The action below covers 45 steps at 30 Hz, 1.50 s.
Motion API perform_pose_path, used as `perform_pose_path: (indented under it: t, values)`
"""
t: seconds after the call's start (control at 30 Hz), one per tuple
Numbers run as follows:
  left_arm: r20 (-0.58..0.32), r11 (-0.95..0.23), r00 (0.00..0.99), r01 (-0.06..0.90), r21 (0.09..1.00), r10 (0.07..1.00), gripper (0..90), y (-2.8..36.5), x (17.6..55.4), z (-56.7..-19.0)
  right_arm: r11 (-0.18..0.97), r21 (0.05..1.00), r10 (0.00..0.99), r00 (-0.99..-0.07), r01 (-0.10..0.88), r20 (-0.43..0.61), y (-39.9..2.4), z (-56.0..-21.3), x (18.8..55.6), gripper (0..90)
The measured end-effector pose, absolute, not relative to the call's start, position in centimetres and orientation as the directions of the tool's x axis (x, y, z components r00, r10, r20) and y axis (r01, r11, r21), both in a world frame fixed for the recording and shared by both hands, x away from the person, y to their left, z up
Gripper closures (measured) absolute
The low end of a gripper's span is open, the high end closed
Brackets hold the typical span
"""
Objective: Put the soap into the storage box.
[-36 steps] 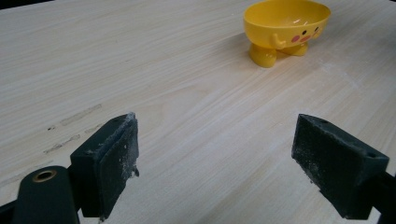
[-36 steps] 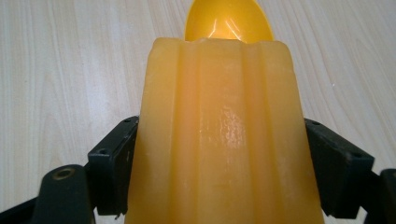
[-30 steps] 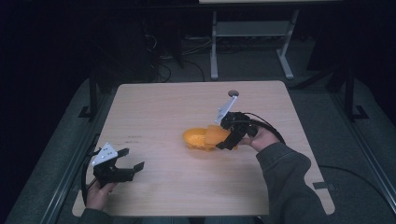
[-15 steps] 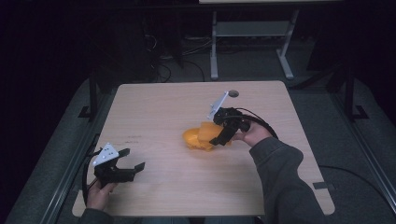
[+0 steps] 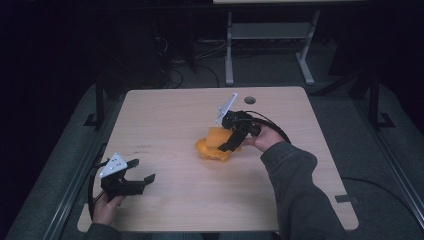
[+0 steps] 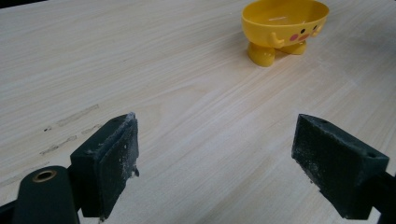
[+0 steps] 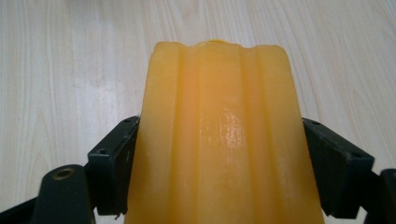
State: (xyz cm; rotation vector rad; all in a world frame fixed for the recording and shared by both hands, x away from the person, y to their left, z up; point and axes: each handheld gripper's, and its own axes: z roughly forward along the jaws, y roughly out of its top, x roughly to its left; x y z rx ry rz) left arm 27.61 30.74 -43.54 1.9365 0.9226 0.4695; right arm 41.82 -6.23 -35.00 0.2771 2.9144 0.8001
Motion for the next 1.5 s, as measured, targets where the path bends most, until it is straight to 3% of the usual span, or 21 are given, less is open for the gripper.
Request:
perform_pose_path:
  t: [0.37, 0.97, 1.5]
  values:
    - [-0.039, -0.308, 0.647, 0.414, 0.857, 0.761, 14.1, 30.9, 27.6, -43.6, 0.848, 0.512, 0.188, -0.981, 0.133, -0.056, -5.1, -34.6, 42.9, 20.6]
    - [-0.040, -0.302, 0.644, 0.412, 0.860, 0.764, 14.1, 31.1, 27.6, -43.5, 0.877, 0.465, 0.142, -0.990, 0.118, -0.015, -1.8, -37.4, 44.2, 20.6]
    - [-0.041, -0.303, 0.645, 0.414, 0.858, 0.763, 14.1, 31.0, 27.6, -43.5, 0.889, 0.440, 0.129, -0.992, 0.123, 0.016, -2.6, -39.2, 44.7, 20.4]
